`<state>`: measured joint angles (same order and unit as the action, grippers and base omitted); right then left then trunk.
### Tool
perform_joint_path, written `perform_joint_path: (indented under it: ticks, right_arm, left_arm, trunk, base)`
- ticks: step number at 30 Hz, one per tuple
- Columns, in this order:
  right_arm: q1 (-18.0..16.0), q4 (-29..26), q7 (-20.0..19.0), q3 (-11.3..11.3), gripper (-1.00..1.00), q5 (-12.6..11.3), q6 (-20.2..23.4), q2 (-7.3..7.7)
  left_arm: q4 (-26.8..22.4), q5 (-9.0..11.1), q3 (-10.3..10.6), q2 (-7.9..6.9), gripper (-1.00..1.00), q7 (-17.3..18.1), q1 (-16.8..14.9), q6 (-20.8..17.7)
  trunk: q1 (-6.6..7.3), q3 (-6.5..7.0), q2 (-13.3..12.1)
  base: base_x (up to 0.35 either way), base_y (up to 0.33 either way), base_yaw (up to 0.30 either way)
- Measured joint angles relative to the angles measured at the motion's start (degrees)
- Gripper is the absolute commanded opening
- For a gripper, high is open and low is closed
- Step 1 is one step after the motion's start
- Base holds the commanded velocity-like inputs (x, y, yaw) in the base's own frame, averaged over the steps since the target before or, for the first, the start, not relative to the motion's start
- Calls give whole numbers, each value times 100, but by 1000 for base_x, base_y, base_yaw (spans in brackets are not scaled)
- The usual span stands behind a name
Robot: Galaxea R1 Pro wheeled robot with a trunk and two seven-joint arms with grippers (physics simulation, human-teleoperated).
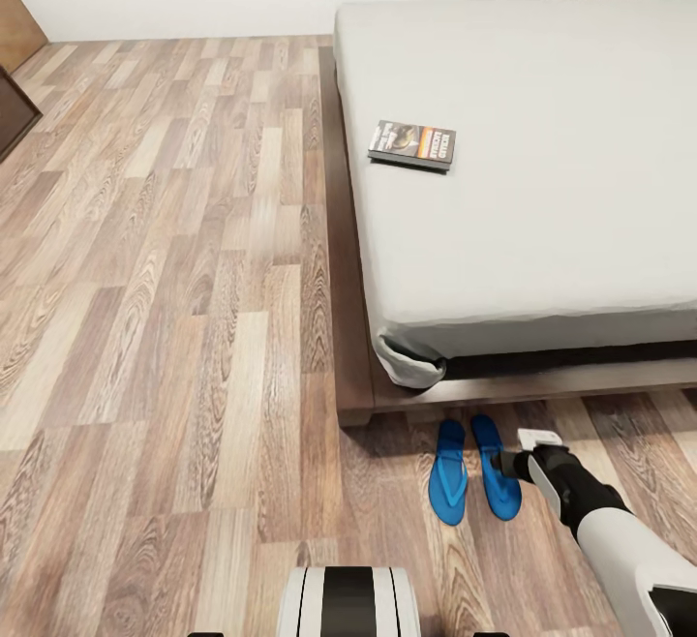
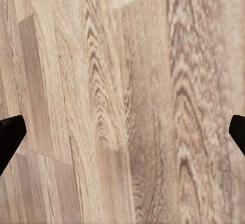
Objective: In the bedroom, move the book from the bed onto either nightstand, and place the two sandals side by side next to the bed.
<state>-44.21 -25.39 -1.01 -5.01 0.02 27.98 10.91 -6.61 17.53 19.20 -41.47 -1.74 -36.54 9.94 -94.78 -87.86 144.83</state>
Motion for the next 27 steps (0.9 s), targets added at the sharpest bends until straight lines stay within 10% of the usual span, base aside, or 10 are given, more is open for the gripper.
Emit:
perform_joint_path:
  ticks: [27]
  right_arm:
    - [0, 301, -10, 38, 100, 11, -38, 143]
  left_arm:
    - [0, -2, -1, 0, 100, -4, 0, 0]
  trunk:
    - [39, 332, -20]
  base:
    - [0, 0, 0]
